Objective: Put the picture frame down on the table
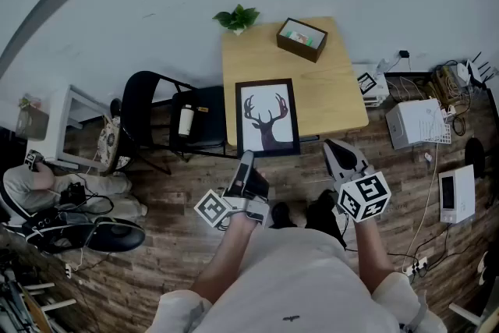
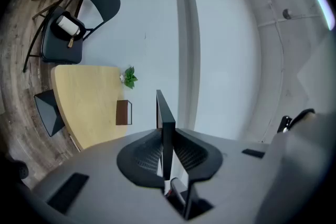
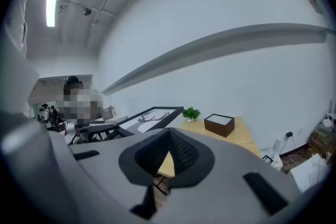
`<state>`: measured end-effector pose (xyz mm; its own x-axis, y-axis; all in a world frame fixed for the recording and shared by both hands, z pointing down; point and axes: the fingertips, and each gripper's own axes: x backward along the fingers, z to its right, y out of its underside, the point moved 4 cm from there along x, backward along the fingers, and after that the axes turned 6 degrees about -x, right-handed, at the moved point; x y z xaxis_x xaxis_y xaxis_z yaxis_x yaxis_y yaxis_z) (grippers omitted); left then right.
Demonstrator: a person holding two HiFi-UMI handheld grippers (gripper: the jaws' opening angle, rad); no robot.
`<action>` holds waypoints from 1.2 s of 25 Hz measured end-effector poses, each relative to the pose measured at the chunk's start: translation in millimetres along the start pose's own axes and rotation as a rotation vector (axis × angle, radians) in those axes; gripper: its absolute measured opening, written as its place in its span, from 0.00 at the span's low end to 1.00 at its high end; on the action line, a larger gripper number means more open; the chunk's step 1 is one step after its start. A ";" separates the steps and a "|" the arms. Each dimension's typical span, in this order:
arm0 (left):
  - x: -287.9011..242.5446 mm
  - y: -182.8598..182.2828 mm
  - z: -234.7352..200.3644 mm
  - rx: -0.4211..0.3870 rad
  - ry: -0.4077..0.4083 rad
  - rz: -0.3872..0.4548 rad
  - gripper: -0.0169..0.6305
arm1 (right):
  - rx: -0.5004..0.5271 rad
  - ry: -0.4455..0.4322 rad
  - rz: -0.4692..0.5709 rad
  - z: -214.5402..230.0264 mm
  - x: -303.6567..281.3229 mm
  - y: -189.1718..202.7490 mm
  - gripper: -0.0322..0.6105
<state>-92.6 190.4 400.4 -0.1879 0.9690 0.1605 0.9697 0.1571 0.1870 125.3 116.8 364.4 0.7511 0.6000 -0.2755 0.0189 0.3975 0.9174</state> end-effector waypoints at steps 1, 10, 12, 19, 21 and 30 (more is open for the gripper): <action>2.7 -3.8 0.8 0.005 0.000 -0.002 0.13 | 0.002 -0.001 -0.001 -4.6 -1.4 1.1 0.05; 13.8 -17.2 2.6 0.012 0.008 -0.015 0.13 | 0.004 0.008 0.008 -21.6 -8.4 -0.4 0.05; 16.7 -18.4 0.8 0.014 0.007 -0.021 0.13 | -0.016 0.016 0.023 -24.7 -9.1 1.0 0.05; 25.9 -18.2 0.0 0.016 0.011 -0.036 0.13 | -0.051 0.038 0.046 -33.7 -4.3 5.0 0.05; 28.0 -17.8 0.9 0.020 0.013 -0.039 0.13 | -0.050 0.040 0.043 -36.5 -3.0 6.9 0.05; 36.8 -15.3 -1.8 0.043 0.019 -0.065 0.13 | -0.055 0.058 0.028 -47.0 3.8 17.2 0.05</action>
<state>-114.7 223.4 405.2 -0.2530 0.9527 0.1682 0.9612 0.2277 0.1557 97.4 158.6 365.6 0.7115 0.6498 -0.2674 -0.0389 0.4164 0.9083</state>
